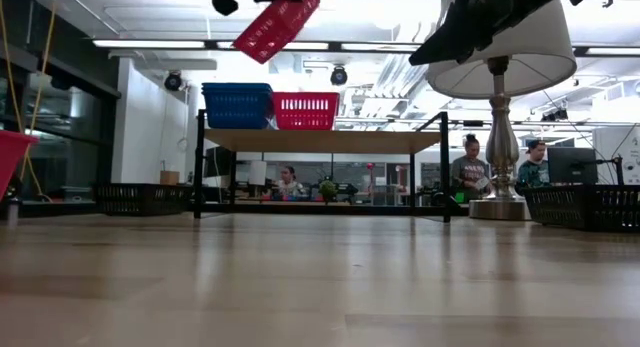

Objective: Stack baskets on shelf by color
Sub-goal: Stack the top red bin on top of the red bin on the shelf

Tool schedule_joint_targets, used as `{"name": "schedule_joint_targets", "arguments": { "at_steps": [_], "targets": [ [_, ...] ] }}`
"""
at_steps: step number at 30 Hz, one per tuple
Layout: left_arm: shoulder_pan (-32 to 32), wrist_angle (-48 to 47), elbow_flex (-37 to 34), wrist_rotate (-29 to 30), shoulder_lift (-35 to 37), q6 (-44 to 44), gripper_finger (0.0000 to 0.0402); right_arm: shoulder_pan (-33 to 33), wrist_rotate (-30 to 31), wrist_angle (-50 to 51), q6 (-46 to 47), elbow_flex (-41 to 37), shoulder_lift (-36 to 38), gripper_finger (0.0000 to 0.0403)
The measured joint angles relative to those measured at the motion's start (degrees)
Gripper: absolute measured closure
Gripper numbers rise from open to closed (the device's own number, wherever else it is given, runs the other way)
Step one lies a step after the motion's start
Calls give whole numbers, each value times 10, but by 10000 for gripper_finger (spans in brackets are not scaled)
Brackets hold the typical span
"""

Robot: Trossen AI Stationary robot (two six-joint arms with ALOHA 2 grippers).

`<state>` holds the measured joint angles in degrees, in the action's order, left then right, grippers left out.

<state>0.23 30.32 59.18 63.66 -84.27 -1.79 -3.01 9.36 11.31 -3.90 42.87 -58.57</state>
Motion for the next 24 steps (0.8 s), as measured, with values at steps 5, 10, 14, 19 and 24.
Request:
{"name": "schedule_joint_targets", "arguments": {
  "at_steps": [5,10,14,19,24],
  "targets": [
    [15,-9,58,17,-70,26,401,0,21,0,0,0,0,403],
    [25,-10,131,60,-147,95,401,0,27,0,5,0,0,403],
    [31,-8,155,76,-186,91,402,0,28,0,5,0,0,403],
    [53,-5,155,75,-221,10,402,0,54,0,5,0,0,403],
    [79,-4,155,77,-240,-9,401,0,65,0,5,0,0,403]
  ]
}}
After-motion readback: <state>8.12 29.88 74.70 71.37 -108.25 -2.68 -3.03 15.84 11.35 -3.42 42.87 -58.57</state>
